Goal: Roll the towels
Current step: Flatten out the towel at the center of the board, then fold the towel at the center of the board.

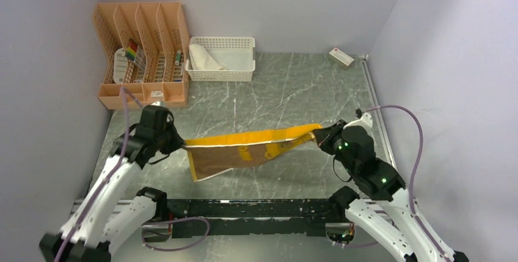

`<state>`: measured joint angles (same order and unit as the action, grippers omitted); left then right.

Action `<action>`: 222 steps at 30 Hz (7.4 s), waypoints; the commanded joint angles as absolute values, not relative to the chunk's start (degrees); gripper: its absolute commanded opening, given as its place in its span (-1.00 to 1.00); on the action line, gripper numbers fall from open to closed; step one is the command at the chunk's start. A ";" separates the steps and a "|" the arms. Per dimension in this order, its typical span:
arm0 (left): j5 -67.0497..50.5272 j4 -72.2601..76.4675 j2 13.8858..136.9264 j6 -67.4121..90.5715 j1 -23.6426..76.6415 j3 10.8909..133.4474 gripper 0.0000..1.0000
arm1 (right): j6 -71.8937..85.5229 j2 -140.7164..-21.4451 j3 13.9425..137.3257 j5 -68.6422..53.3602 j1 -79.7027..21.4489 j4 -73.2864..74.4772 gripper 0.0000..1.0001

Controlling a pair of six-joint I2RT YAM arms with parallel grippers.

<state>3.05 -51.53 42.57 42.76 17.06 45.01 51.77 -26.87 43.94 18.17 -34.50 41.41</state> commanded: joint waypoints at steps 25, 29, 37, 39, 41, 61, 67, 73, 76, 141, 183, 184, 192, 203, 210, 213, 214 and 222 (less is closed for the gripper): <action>0.02 -24.21 121.29 32.38 13.14 98.23 -0.54 | 51.05 -102.84 67.47 -12.57 0.64 -9.09 0.72; 1.60 -25.65 118.52 28.64 12.93 103.75 0.92 | 44.00 -101.57 71.65 -15.22 0.40 -10.00 0.95; -0.45 -15.13 97.06 32.46 15.34 74.04 0.99 | 28.81 -83.39 58.16 -2.77 -10.69 -5.66 1.00; -0.76 -9.34 93.12 34.38 17.80 64.51 0.99 | 29.84 -84.09 53.36 -5.17 -11.11 -6.48 1.00; -2.08 -5.31 93.14 36.36 19.33 58.61 0.99 | 31.32 -86.12 50.13 -9.42 -9.69 -9.09 0.99; -2.71 3.83 99.64 41.81 19.23 42.17 0.99 | 38.57 -88.42 30.74 -16.56 -4.41 -17.58 0.92; -1.40 -1.53 95.47 42.59 18.22 37.49 0.99 | 41.84 -82.64 23.32 -14.56 -3.94 -15.93 0.95; -2.54 -7.20 88.98 43.64 17.82 32.90 0.98 | 46.06 -71.06 16.21 -12.92 -3.85 -9.26 0.97; -1.91 -11.73 83.45 44.03 17.84 30.64 0.98 | 45.40 -64.46 14.90 -10.93 -3.84 -3.43 0.98; 2.25 -5.57 109.86 32.24 10.72 60.48 -0.21 | 14.50 -108.02 66.89 -28.50 6.15 -0.79 0.89; 3.12 -13.34 108.83 29.71 10.68 70.13 -0.86 | -0.06 -123.59 82.51 -5.49 -5.37 13.44 -0.11; 3.15 -13.40 108.81 29.61 10.64 70.21 -0.86 | -0.10 -123.35 82.00 -4.97 -5.51 13.40 -0.11; 3.16 -13.55 108.46 29.52 10.55 70.16 -0.86 | 0.34 -121.25 78.78 -3.28 -5.47 13.95 -0.40; 2.64 -13.31 109.62 28.57 10.02 72.29 -0.86 | 2.72 -116.62 75.24 -5.76 -4.37 12.07 -1.00; 0.81 -16.89 115.45 23.10 10.02 86.70 -0.86 | 4.97 -111.38 79.06 -8.52 -1.44 10.91 -1.00; 1.46 -19.10 118.19 21.81 9.86 93.67 -0.86 | 4.84 -110.92 81.94 -7.84 -1.00 11.93 -1.00; 1.49 -19.37 118.81 21.63 9.82 94.92 -0.86 | 4.75 -110.98 82.94 -7.81 -0.85 12.44 -1.00; 2.60 -14.43 115.39 21.56 9.53 88.38 -0.86 | 4.33 -103.80 76.98 -4.38 -0.70 8.83 -1.00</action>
